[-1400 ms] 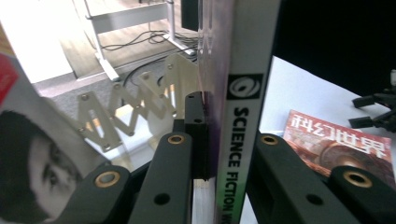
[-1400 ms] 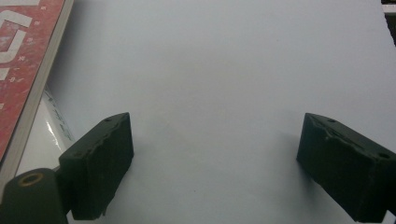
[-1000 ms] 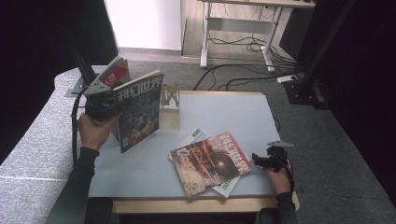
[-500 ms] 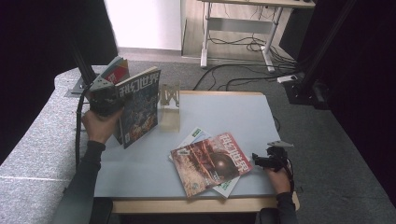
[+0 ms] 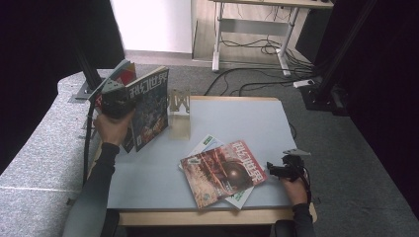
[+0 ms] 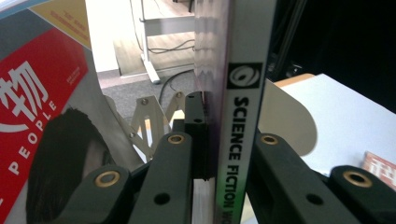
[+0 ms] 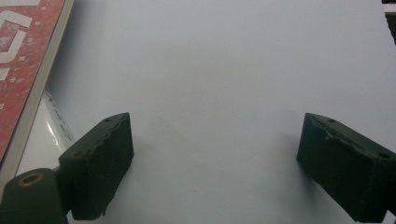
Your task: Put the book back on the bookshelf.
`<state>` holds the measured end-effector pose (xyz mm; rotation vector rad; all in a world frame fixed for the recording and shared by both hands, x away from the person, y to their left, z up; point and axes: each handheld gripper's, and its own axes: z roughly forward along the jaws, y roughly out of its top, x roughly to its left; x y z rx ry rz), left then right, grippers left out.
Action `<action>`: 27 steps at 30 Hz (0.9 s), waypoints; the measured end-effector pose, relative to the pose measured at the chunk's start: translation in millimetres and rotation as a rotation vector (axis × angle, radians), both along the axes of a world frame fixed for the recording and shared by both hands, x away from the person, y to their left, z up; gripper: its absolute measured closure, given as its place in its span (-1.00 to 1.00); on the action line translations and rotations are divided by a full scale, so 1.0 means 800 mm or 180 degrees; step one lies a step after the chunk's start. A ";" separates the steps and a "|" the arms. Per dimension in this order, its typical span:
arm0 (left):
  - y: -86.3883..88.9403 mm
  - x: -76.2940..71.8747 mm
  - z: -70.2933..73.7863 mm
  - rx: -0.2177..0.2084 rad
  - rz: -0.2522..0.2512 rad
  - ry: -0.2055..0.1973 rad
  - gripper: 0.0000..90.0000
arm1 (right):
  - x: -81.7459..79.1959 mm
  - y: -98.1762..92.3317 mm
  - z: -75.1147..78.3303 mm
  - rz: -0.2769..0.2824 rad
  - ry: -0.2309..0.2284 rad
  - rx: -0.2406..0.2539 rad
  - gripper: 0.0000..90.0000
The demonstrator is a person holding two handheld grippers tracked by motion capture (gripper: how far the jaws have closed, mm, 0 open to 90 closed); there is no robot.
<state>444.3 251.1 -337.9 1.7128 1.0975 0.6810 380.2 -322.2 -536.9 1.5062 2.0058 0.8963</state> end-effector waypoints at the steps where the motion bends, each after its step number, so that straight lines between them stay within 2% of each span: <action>1: 0.000 0.002 -0.001 -0.0011 0.0004 -0.0007 0.84 | 0.000 0.000 0.000 0.0002 -0.0001 -0.0001 -0.78; 6: -0.004 0.010 -0.007 0.0000 0.0045 -0.0049 0.84 | 0.000 0.000 0.000 0.0002 -0.0001 -0.0001 -0.78; 9: -0.008 0.014 -0.012 0.0065 0.0070 -0.0089 0.84 | 0.000 0.000 0.000 0.0002 -0.0001 -0.0001 -0.78; 13: -0.010 0.016 -0.017 0.0083 0.0044 -0.0075 0.84 | 0.000 0.000 0.000 0.0002 -0.0001 -0.0001 -0.78; 17: -0.005 0.014 -0.016 0.0073 -0.0042 0.0030 0.83 | 0.000 0.000 0.000 0.0003 -0.0002 -0.0002 -0.78; 27: 0.003 0.005 -0.018 0.0200 -0.0194 0.0284 0.82 | 0.000 0.000 0.000 0.0002 0.0001 -0.0003 -0.78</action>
